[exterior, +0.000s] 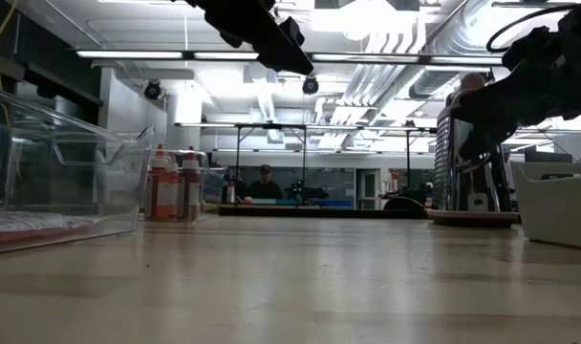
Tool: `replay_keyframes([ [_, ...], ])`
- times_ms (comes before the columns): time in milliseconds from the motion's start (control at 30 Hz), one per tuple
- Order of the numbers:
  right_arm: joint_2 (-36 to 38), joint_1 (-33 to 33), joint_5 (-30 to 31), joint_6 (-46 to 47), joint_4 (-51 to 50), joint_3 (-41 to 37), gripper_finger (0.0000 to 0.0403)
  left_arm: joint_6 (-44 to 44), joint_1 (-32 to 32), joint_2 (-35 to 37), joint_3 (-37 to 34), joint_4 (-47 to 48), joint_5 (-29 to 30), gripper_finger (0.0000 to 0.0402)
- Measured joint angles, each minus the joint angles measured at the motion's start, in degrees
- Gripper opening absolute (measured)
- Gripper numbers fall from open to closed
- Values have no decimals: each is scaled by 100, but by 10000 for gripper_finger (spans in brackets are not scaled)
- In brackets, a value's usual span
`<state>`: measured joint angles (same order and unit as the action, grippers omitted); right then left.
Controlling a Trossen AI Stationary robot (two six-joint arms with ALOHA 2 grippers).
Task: Pick & Place Food Item
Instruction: Return to Home Position
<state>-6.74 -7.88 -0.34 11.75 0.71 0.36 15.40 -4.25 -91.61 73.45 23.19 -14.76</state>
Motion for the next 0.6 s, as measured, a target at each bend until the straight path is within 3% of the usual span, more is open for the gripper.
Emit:
replay_keyframes([
  [600, 0, 0, 15, -2, 0, -4, 146, 0, -2, 0, 0, -63, 0, 223],
])
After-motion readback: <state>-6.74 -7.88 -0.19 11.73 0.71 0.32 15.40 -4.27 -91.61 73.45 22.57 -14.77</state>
